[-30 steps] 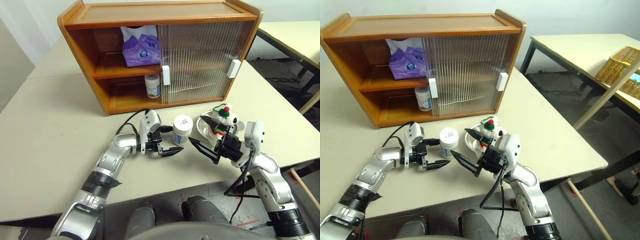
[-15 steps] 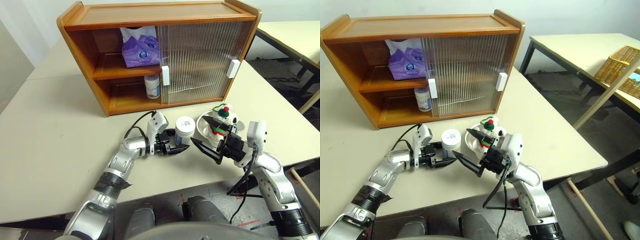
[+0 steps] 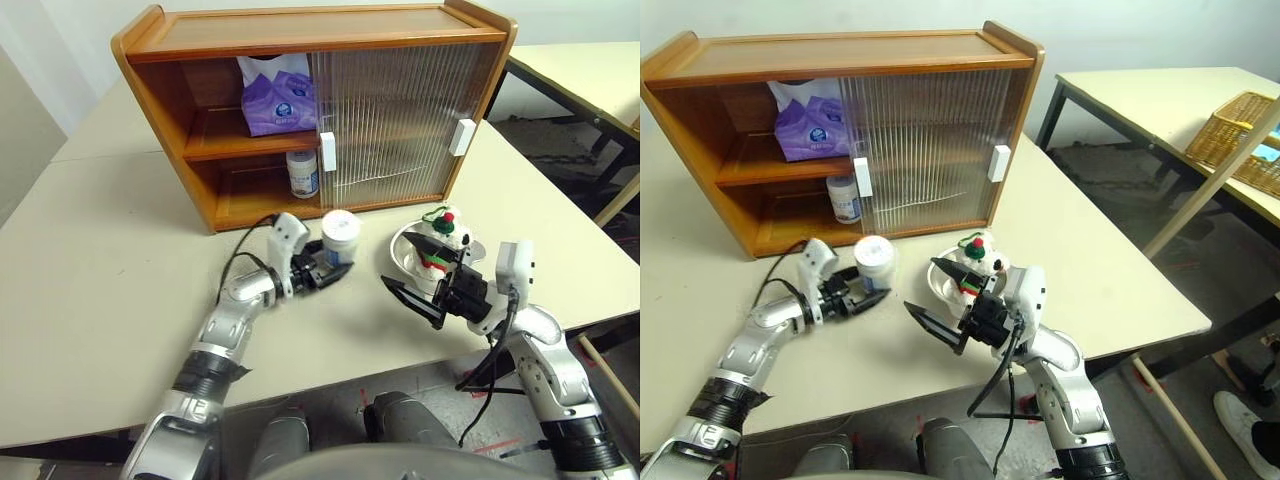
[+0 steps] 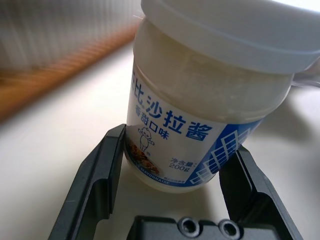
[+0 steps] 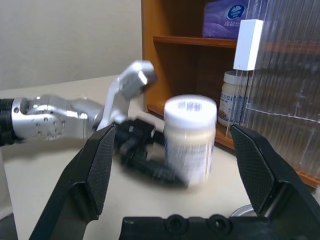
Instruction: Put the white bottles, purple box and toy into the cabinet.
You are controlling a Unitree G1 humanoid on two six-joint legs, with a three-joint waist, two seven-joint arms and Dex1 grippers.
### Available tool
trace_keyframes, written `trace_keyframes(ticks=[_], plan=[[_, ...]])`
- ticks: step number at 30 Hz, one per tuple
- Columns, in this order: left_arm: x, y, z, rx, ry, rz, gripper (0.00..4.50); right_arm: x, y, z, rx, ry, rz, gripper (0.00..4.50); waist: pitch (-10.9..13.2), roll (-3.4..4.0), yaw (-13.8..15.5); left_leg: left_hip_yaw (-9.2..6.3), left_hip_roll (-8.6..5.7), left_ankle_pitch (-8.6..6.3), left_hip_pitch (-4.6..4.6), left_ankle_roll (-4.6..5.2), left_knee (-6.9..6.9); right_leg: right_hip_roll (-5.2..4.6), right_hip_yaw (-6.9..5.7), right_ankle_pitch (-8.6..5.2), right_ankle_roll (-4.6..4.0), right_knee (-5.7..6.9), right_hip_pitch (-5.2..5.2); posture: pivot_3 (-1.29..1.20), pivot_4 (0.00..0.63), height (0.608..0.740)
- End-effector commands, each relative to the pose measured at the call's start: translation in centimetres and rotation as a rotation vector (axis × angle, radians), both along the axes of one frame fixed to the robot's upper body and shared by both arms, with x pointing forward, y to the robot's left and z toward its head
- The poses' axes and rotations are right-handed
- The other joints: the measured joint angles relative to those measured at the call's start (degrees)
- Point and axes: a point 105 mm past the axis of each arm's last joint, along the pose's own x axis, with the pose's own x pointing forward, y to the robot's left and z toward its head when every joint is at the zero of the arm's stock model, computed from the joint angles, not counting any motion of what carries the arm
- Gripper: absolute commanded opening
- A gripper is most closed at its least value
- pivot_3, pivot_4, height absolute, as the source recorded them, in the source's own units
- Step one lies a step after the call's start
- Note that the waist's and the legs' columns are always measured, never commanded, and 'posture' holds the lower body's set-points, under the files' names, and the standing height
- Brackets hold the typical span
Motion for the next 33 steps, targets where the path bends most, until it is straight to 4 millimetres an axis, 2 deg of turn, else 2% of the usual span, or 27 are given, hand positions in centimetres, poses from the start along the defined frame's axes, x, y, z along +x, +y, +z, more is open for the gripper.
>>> trace_keyframes(ticks=[1, 5, 15, 23, 33], plan=[[0.9, 1.4, 1.4, 0.010, -0.054, 0.115, 3.13, 0.2, 0.0, -0.1, 0.006, 0.004, 0.008, 4.50, 0.00, 0.00, 0.24, 0.02, -0.01, 0.00, -0.01, 0.00, 0.00, -0.02, 0.02, -0.01, -0.02, 0.00, 0.00, -0.14, 0.028, 0.740], [2.3, 3.7, 2.6, 0.034, -0.096, 0.294, 3.13, 0.3, 0.3, -0.2, 0.000, 0.009, 0.019, 4.50, 0.04, -0.06, 0.66, 0.06, -0.08, -0.01, -0.02, -0.01, -0.01, -0.06, 0.03, -0.03, -0.05, -0.02, -0.01, -0.13, 0.029, 0.740], [3.5, 7.0, 3.7, 0.050, -0.135, 0.530, 3.13, 0.1, 1.0, -0.8, -0.032, 0.028, 0.083, 4.50, 0.22, -0.33, 1.51, 0.51, -0.14, -0.02, 0.00, -0.03, -0.05, -0.07, 0.06, 0.08, -0.24, -0.02, -0.02, -0.11, 0.031, 0.740], [5.8, 7.6, 3.7, 0.033, -0.138, 0.615, 3.13, 0.4, 1.3, -1.0, -0.026, 0.030, 0.097, 4.50, 0.32, -0.48, 2.77, 0.50, -0.10, -0.02, 0.02, -0.03, -0.02, -0.10, 0.10, 0.36, -0.72, -0.01, -0.01, -0.10, 0.029, 0.740], [7.8, 7.5, 3.3, 0.014, -0.106, 0.702, 3.13, 0.5, 1.4, -0.8, -0.026, 0.019, 0.094, 4.50, 0.34, -0.52, 2.80, 0.67, -0.19, -0.02, 0.04, -0.03, -0.02, -0.05, -0.04, 0.38, -0.60, -0.02, -0.01, -0.11, 0.019, 0.740]])
